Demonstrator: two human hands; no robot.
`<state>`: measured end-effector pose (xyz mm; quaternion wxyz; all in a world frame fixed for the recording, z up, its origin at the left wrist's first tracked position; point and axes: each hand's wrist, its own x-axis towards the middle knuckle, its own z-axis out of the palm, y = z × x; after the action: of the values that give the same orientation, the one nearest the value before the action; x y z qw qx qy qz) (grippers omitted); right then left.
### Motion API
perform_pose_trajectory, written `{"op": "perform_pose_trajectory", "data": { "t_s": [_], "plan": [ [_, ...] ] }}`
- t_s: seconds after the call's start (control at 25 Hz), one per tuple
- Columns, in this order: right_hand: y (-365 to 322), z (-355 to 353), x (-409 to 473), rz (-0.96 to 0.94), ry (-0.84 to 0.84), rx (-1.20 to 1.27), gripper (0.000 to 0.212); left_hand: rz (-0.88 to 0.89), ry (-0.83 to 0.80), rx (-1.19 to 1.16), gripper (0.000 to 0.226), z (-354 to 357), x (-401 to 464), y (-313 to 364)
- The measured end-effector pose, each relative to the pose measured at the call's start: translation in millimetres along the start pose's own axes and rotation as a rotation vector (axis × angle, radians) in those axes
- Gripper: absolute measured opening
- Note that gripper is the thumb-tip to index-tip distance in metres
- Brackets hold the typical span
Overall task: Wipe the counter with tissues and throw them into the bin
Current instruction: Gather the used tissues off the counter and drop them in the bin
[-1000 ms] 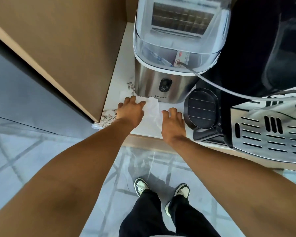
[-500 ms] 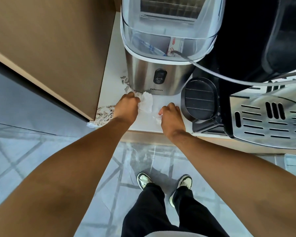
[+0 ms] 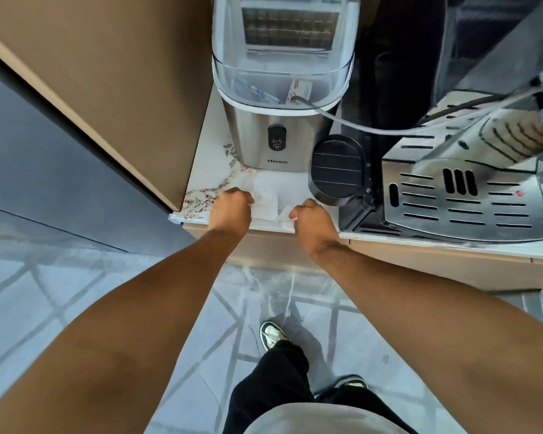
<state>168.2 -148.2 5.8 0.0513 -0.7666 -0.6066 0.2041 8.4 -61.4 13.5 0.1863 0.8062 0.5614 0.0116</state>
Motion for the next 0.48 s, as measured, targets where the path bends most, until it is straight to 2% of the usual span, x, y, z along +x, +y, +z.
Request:
{"op": "perform_pose_trajectory", "data": {
  "t_s": [0.2,0.48],
  "plan": [
    [33.3,-9.6,-46.4,0.003,-0.021,0.08,0.043,-0.012,0.002,0.028,0.032,4.1,-49.2,34.4],
    [119.3,-27.5,-128.3,0.088,0.007,0.089,0.04,0.127,-0.065,0.095,0.034,34.7,-98.1,133.5]
  ]
}}
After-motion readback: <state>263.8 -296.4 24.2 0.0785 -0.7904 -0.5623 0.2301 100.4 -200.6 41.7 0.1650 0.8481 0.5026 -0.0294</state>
